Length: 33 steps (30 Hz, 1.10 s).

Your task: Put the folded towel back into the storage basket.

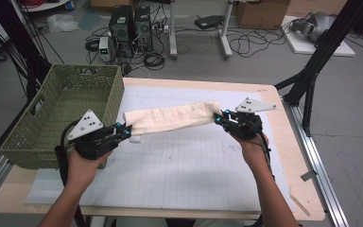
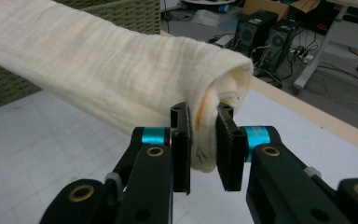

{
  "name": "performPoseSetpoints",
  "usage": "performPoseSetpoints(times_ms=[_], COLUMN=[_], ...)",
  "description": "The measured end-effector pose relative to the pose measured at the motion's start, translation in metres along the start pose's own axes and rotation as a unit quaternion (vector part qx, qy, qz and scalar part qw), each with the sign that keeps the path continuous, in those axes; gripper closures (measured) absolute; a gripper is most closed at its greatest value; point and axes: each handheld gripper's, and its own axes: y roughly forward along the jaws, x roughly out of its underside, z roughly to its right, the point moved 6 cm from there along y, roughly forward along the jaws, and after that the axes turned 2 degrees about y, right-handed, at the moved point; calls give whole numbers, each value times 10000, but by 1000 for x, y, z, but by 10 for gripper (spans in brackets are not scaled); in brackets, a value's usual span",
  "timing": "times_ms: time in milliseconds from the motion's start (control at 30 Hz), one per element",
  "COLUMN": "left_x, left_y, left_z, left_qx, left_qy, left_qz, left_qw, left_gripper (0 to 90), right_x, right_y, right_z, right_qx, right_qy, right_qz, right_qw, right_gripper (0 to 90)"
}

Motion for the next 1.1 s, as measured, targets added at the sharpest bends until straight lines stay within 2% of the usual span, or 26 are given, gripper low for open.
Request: performPoseSetpoints(times_ms=[267, 467, 1100], left_x=[-7, -9, -2], left_y=[-21, -39, -91], left_z=[-8, -17, -48], left_qx=[-138, -302, -814], left_qy=[82, 93, 37], left_qz=[96, 187, 324], left_qw=[9998, 9993, 9961], left_gripper=[822, 822, 822], right_x=[-25, -45, -100], right_y=[21, 41, 113], right_z=[-6, -16, -56], right_qx=[-40, -113, -375], right_qy=[-215, -354, -780], right_qz=[-6, 26, 9], right_qw=[9998, 9993, 9962], right_gripper=[787, 787, 787])
